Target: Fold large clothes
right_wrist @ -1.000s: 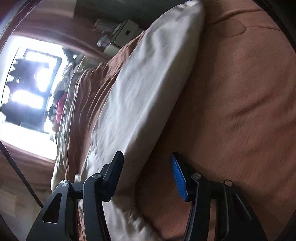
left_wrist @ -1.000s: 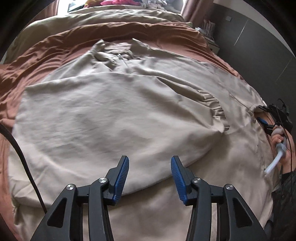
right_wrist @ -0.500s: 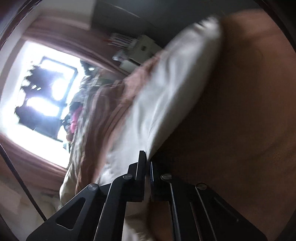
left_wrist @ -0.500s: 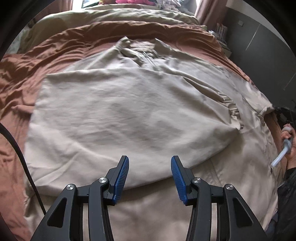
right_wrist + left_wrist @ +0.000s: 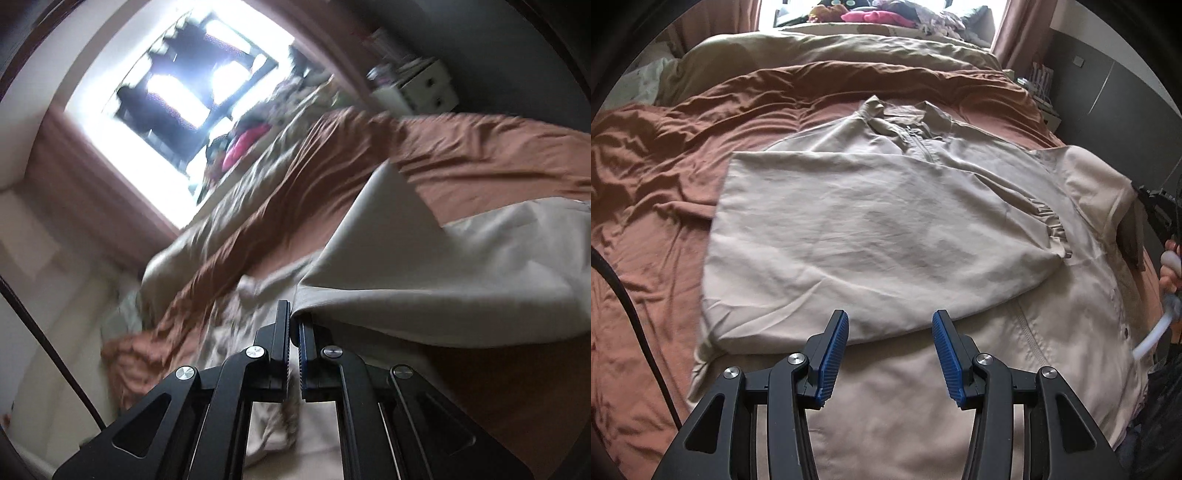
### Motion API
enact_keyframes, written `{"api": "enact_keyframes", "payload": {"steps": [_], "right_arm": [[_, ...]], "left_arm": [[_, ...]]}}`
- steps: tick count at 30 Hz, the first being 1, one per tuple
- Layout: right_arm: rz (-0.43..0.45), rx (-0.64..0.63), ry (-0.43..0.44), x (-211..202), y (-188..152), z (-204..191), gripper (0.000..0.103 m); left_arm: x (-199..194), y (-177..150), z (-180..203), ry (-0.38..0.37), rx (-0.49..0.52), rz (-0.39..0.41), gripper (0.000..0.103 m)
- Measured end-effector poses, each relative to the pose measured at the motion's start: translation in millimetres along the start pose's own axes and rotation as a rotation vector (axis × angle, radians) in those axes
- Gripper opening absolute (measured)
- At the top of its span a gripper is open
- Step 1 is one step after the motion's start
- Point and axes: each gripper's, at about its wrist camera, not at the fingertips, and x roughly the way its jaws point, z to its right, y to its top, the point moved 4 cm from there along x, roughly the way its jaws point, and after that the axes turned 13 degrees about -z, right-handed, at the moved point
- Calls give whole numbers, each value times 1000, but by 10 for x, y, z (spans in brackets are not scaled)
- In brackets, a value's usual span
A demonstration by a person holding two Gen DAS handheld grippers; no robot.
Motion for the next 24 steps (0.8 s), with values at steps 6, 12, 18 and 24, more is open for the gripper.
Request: {"api": "enact_keyframes", "payload": {"steps": [6, 12, 18, 24], "right_arm": [[-221, -90, -87, 571, -318, -256, 1], [-390, -24, -170, 907, -467, -116, 2], [-292, 126, -59, 439, -406, 263, 61], [-125, 343, -159, -133, -404, 990, 68]], "left_arm": [[-155, -10, -76, 2, -13, 17, 49], [-277, -33, -76, -8, -19, 36, 50], [-334, -54, -70, -7, -15, 46, 50], [-204, -59, -234, 34, -35, 25, 50]]}}
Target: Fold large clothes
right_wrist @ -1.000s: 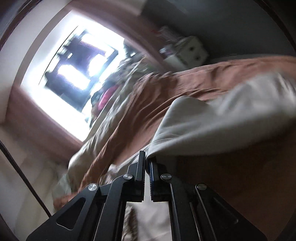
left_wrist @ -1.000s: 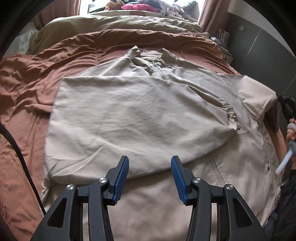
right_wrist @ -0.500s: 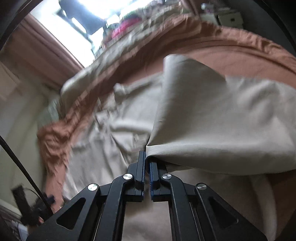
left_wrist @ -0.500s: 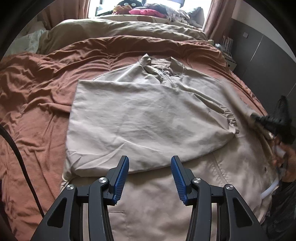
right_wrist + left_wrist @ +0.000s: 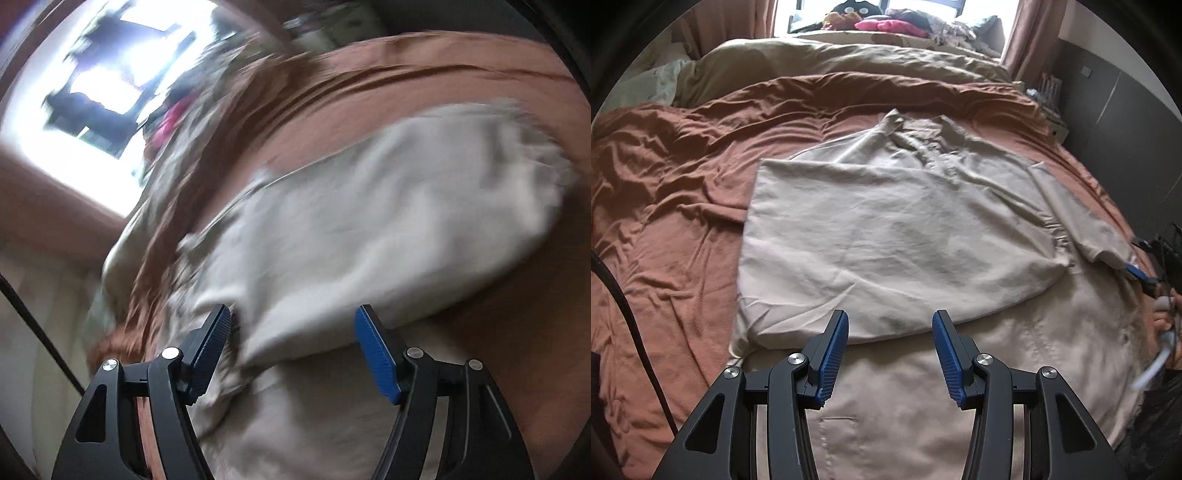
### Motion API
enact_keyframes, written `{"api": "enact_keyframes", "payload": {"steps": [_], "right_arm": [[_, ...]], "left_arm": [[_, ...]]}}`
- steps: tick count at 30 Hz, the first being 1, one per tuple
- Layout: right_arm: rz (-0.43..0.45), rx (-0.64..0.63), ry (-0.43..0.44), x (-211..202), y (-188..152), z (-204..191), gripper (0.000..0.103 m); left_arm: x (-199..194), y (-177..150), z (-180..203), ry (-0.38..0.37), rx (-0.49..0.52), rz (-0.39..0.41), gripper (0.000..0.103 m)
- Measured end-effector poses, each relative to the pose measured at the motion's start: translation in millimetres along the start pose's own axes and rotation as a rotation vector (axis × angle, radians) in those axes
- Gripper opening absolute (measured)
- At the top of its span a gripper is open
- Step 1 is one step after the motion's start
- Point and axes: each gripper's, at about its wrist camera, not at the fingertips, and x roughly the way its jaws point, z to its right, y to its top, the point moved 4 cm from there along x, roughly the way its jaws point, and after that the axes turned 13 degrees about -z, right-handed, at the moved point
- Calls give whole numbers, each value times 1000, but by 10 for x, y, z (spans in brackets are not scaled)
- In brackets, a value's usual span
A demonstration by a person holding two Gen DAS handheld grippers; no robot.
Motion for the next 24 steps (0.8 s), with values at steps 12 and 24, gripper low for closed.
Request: {"api": "enact_keyframes", "payload": {"steps": [12, 24], "right_arm": [[150, 270, -2, -12, 244, 798, 12], [285, -193, 176, -485, -324, -746, 4]], "left_arm": [[312, -113, -353, 45, -38, -62, 50], [-96, -306, -679, 43, -77, -4, 50]]}}
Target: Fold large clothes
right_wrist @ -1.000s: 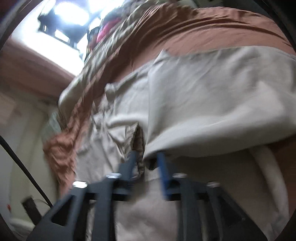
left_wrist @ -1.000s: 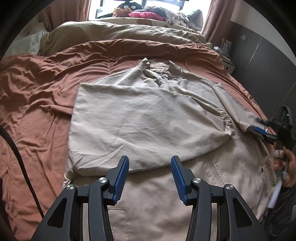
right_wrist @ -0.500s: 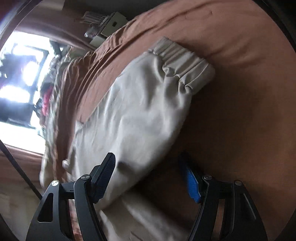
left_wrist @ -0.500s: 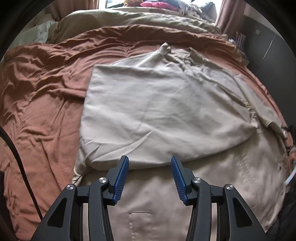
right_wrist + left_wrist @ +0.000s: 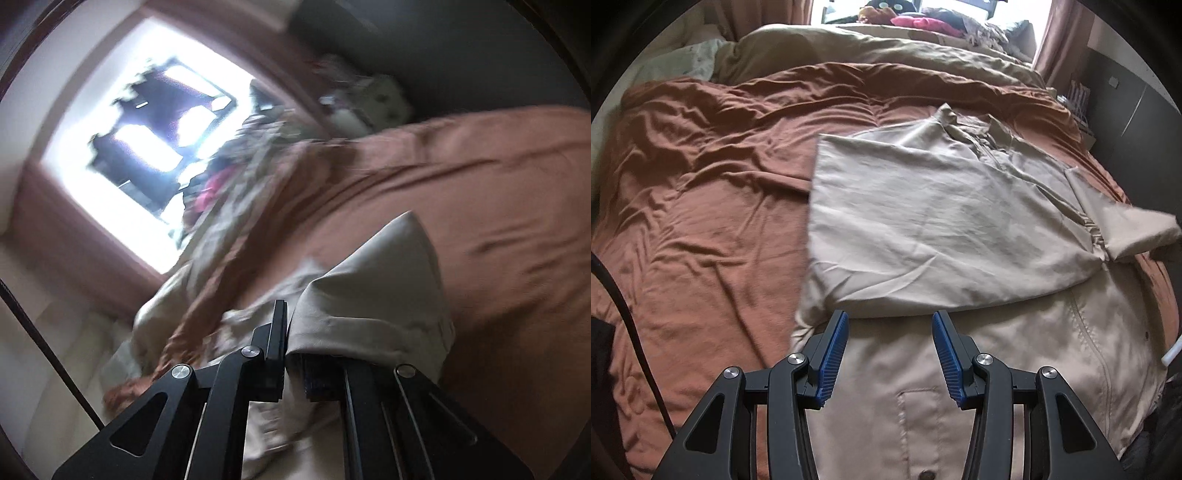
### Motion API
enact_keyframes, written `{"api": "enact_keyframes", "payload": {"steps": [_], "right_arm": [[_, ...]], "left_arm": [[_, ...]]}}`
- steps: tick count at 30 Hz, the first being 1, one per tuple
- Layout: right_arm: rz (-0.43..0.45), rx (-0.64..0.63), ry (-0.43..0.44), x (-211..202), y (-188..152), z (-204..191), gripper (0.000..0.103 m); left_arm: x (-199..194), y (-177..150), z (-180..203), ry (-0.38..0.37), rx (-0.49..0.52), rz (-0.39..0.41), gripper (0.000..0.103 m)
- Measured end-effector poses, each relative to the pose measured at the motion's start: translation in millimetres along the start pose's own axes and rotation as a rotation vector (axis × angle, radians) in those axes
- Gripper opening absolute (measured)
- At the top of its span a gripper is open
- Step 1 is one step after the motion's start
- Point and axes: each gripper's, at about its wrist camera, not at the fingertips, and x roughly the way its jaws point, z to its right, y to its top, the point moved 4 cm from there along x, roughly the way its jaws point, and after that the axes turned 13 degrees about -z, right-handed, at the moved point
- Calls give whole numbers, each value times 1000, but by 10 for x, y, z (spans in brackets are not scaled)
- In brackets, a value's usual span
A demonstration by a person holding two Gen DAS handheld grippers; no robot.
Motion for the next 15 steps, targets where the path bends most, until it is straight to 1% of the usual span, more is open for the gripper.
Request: {"api": "enact_keyframes", "payload": {"steps": [3, 5, 6, 8, 9, 10, 13, 14, 15], "right_arm": [[-6, -125, 40, 3, -151, -509, 4], [-18, -193, 67, -17, -236, -710, 4], [-31, -234, 85, 14, -321, -886, 4], [-58, -291, 105, 90, -407, -1024, 4], [-73, -321, 108, 113, -480, -1108, 4], [-98, -362, 104, 202, -602, -1255, 4], [-174, -461, 70, 533, -780, -1478, 4], [-201, -492, 59, 608, -758, -1535, 4], [-232, -520, 52, 719, -808, -1602, 4]], "left_arm": [[-73, -44, -103, -4, -15, 9, 50], [-114, -81, -170, -6, -24, 14, 50], [-128, -97, -194, -7, -26, 16, 50], [-160, -136, -257, -5, -31, 20, 50], [-166, -146, -278, -4, -33, 21, 50], [-177, -161, -312, -4, -36, 22, 50], [-190, -206, -422, -3, -53, 23, 50], [-191, -222, -464, -2, -61, 22, 50], [-191, -236, -498, -2, -67, 22, 50]]}}
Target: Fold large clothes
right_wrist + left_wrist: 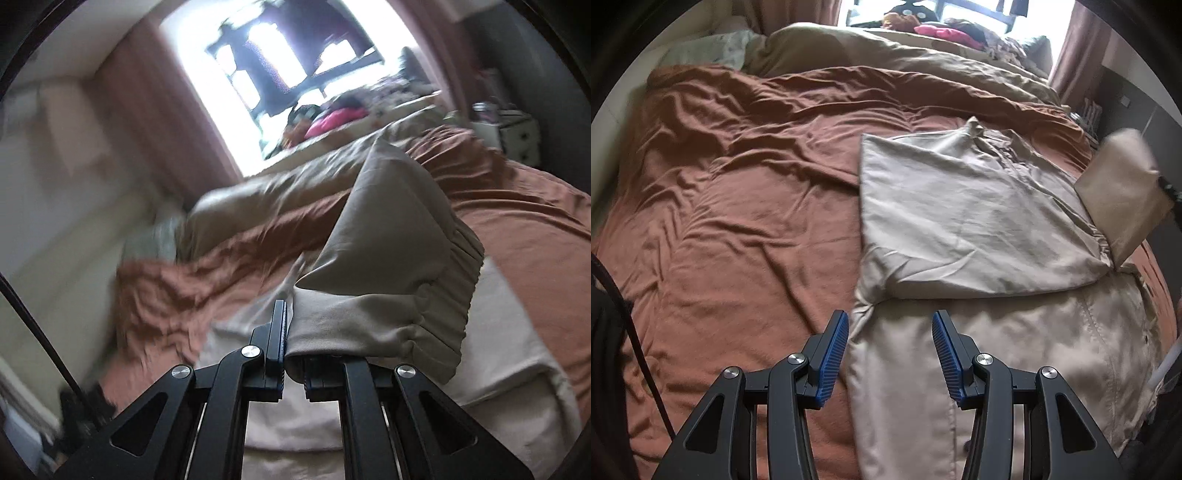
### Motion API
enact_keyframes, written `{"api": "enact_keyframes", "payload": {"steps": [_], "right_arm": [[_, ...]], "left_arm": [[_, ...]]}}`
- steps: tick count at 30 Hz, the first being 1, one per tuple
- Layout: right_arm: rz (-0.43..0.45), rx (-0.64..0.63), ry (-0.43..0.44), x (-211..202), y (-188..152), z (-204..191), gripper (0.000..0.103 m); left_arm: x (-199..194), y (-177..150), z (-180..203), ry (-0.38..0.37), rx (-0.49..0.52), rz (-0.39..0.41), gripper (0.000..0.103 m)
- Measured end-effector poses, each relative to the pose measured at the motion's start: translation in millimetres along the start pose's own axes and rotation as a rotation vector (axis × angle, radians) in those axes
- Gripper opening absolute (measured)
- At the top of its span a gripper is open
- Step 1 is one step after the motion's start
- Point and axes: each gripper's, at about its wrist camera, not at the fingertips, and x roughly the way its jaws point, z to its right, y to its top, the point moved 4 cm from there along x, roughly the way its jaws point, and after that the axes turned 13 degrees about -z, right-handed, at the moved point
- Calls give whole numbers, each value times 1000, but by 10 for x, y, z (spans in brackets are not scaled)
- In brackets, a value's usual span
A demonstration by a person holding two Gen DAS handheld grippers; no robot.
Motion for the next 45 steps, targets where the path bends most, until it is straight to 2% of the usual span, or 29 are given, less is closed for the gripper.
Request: {"api": "enact_keyframes", "payload": {"steps": [1, 2, 4, 8, 10, 12, 13, 18, 21, 23, 26, 28, 33, 36, 39, 45], "right_arm": [[-49, -32, 3, 206, -60, -131, 4], [-84, -48, 0, 401, 119, -169, 4], [-179, -76, -41, 828, 151, -227, 4], [-426, -45, -85, 1607, -82, -321, 5], [-503, 1, -76, 1869, -58, -319, 18], [-525, 44, -14, 1922, 6, -311, 64], [-521, 51, 16, 1896, 18, -292, 69], [-405, 84, 68, 1367, 106, -48, 69], [-331, 157, 7, 1060, 161, 293, 69], [-308, 237, -28, 872, 66, 574, 69], [-301, 376, -61, 750, -89, 941, 69], [-280, 482, -54, 649, -104, 1220, 69], [-223, 573, -96, 384, -197, 1516, 69], [-229, 625, -71, 392, -293, 1509, 57], [-235, 657, -49, 468, -413, 1636, 50], [-205, 706, -76, 268, -442, 1908, 48]], "left_arm": [[3, -17, -36, -1, -8, -2, 50], [9, -33, -66, -3, -14, -5, 50], [25, -67, -125, -3, -26, -14, 50], [16, -110, -180, 2, -39, -17, 49], [-2, -120, -181, -2, -44, -17, 50], [-22, -109, -142, -3, -38, -14, 50], [-25, -105, -120, -5, -36, -13, 50], [-49, -12, 141, -37, -7, -1, 50], [-42, 76, 406, -55, 30, 5, 50], [-15, 149, 629, -66, 60, 6, 50], [52, 259, 940, -84, 97, 5, 60], [99, 327, 1157, -92, 125, 6, 62], [274, 516, 1801, -119, 209, -9, 62], [416, 627, 2133, -123, 246, -19, 62], [586, 718, 2420, -125, 274, -35, 62], [975, 820, 2844, -110, 320, -80, 62]]}}
